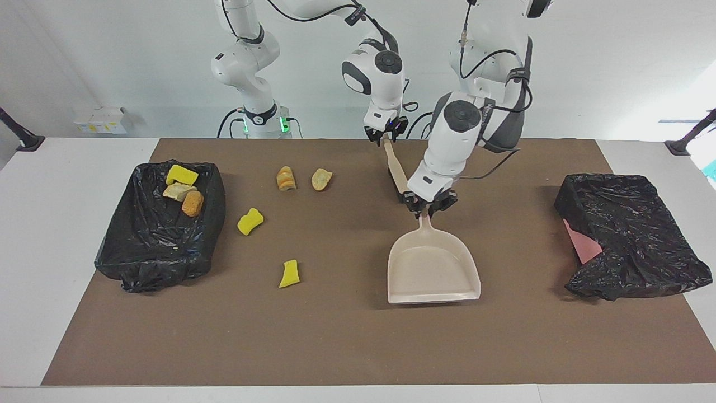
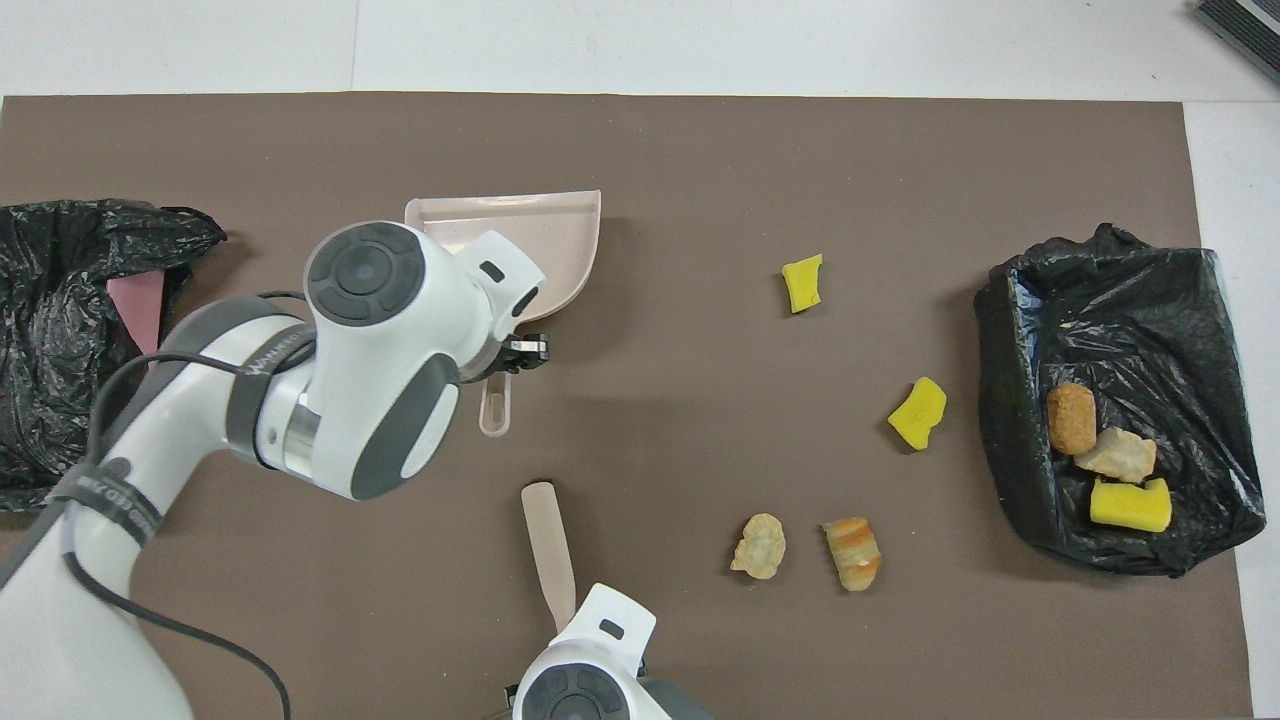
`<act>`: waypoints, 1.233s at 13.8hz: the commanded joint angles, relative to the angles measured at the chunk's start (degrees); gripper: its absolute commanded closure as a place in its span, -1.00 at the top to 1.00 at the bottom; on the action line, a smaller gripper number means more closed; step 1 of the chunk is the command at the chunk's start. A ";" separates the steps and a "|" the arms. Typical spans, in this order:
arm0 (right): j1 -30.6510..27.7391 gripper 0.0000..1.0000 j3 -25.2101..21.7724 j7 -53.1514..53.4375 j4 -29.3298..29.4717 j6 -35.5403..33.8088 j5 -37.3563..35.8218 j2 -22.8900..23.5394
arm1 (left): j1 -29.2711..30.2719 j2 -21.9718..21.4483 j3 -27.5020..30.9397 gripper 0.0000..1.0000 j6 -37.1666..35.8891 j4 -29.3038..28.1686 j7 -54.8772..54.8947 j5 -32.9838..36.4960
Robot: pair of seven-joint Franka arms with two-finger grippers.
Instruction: Sweep and dump trash in bin
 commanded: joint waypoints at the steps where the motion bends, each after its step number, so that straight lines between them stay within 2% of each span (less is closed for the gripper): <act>1: 0.25 -1.00 -0.19 0.46 -1.07 1.47 1.48 -0.77 | 4.73 -2.38 -0.37 -1.00 -3.34 0.26 10.55 0.11; 3: -0.01 -1.00 -0.28 5.54 0.06 1.30 0.61 -1.64 | 7.72 -3.61 -0.37 -1.00 -5.36 0.17 18.02 0.11; 5: -1.59 -1.00 -0.54 6.17 0.07 -0.28 0.52 -5.84 | 11.23 -5.01 -0.37 -1.00 -7.20 -0.52 29.60 0.11; 8: -7.82 -1.00 -0.63 5.82 -0.45 -9.40 0.08 -13.83 | 16.68 -5.81 -0.29 -1.00 -10.37 -1.05 49.73 0.11; 10: -12.04 -1.00 -0.54 6.35 -1.33 -16.95 -3.68 -18.50 | 19.59 -7.13 -0.28 -1.00 -9.59 -3.50 62.12 0.46; 14: -22.92 -1.00 -0.54 4.60 -4.49 -27.86 -6.43 -26.15 | 19.43 -10.55 -0.37 -1.00 -8.10 -9.21 76.38 5.81; 17: -32.42 -1.00 -0.54 -2.85 -7.65 -31.92 -6.43 -28.10 | 15.76 -14.23 -0.46 -1.00 -6.34 -15.18 79.58 9.50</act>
